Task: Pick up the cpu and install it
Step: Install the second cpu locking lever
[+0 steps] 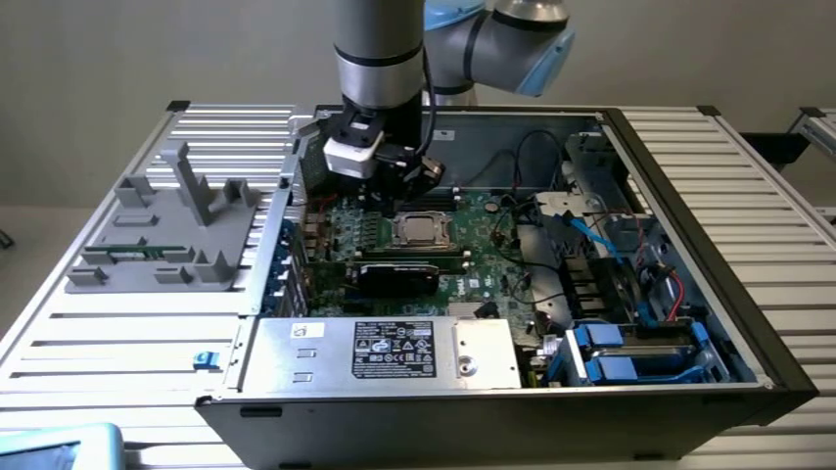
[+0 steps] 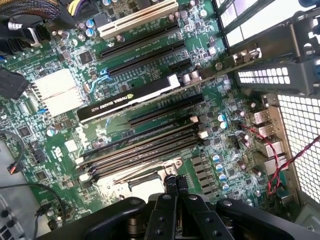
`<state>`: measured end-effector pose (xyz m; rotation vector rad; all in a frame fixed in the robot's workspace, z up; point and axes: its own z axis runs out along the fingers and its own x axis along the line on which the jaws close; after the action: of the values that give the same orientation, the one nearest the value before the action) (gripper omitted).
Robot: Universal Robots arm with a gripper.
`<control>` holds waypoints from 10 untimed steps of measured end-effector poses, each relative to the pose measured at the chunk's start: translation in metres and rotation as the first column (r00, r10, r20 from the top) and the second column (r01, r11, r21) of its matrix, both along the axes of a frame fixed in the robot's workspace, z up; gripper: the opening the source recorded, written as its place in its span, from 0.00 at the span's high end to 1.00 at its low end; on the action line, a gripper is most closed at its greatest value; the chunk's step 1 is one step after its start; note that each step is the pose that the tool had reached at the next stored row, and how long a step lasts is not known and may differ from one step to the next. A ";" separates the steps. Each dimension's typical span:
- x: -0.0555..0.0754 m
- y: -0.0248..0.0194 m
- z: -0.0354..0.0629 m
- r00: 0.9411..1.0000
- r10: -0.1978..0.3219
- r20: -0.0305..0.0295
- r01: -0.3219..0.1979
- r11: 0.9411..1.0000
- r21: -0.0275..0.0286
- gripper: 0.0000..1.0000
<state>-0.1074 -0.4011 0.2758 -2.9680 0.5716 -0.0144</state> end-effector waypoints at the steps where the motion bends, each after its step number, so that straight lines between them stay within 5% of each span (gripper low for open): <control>1: 0.001 0.0005 0.0004 1.000 0.000 -0.001 0.000 1.000 -0.004 0.89; 10: 0.016 0.0027 0.0075 1.000 0.000 -0.014 0.000 1.000 -0.026 0.89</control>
<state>-0.0916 -0.3983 0.2833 -2.9954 0.5773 -0.0014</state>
